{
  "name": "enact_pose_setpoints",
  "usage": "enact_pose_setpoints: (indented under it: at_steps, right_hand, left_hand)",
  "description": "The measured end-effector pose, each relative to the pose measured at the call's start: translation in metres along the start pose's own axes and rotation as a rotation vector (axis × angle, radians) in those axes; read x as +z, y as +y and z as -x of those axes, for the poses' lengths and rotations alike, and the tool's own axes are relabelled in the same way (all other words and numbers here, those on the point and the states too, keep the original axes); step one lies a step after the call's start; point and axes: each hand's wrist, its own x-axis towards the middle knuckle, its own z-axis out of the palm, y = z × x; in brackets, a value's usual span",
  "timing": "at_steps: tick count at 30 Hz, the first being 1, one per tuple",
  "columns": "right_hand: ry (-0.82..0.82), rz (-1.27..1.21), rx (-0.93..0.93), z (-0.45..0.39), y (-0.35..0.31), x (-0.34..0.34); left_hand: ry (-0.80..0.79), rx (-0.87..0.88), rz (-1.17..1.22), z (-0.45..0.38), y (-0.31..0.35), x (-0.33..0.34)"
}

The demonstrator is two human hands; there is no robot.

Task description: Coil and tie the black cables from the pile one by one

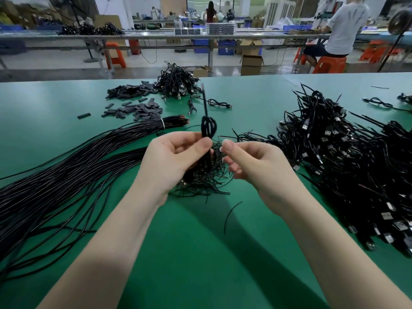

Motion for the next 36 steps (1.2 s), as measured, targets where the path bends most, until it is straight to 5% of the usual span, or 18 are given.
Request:
enact_pose_setpoints:
  at_steps: [13,18,21,26,29,32,36]
  right_hand:
    - [-0.103,-0.472,0.219,0.005,-0.003,0.009]
    - [-0.062,-0.207,-0.049,0.005,-0.002,0.009]
    - [0.046,0.152,-0.32,0.003,0.0,0.007]
    - [0.126,0.78,-0.932,0.0,0.007,0.002]
    - [0.127,0.979,-1.105,-0.003,0.01,0.0]
    - [0.146,0.734,-0.904,-0.002,0.008,0.001]
    - [0.07,0.119,-0.129,-0.001,-0.001,-0.002]
  left_hand:
    - [-0.077,0.073,-0.09,0.003,0.001,0.002]
    - [-0.091,0.1,-0.055,0.003,0.001,0.003]
    - [-0.079,0.04,-0.074,0.003,-0.001,0.004]
    - [-0.198,-0.243,0.0,0.003,0.003,0.001]
    - [-0.255,-0.399,0.099,0.002,0.005,0.001]
    - [-0.2,-0.319,0.118,0.001,0.003,0.001]
    - [-0.067,-0.037,0.007,-0.001,-0.001,-0.004]
